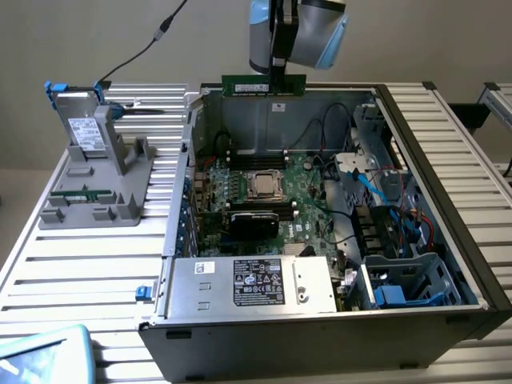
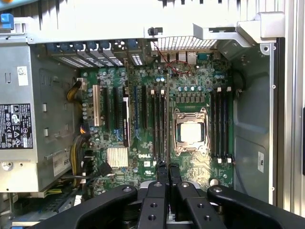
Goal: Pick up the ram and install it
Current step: 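Insert the ram into the slot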
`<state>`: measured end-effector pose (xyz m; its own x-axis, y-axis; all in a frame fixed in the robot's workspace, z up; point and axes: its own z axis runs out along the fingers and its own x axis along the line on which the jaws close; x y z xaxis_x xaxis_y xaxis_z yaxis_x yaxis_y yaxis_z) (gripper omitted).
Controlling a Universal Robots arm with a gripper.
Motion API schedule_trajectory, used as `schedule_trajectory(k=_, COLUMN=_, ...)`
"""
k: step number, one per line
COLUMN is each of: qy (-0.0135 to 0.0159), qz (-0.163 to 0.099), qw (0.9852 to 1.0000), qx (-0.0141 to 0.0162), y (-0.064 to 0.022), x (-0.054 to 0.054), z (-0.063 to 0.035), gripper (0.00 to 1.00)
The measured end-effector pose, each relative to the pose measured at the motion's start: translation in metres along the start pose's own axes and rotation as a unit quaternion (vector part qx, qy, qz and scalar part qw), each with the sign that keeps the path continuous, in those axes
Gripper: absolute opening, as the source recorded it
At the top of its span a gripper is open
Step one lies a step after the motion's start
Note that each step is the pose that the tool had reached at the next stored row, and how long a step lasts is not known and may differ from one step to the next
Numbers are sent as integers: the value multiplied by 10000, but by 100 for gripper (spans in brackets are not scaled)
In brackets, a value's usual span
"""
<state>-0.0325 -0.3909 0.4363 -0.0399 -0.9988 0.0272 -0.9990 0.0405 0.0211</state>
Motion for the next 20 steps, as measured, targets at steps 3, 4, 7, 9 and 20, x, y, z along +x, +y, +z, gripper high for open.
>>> schedule_trajectory(k=3, qy=0, qz=0, qw=10000, qx=0, y=0, x=0, z=0, gripper=13)
schedule_trajectory(k=4, qy=0, qz=0, qw=10000, qx=0, y=0, x=0, z=0, gripper=13)
schedule_trajectory(k=7, qy=0, qz=0, qw=10000, qx=0, y=0, x=0, z=0, gripper=13)
schedule_trajectory(k=9, qy=0, qz=0, qw=10000, qx=0, y=0, x=0, z=0, gripper=13)
schedule_trajectory(k=20, qy=-1, qz=0, qw=10000, qx=0, y=-3, x=-3, z=59, gripper=13)
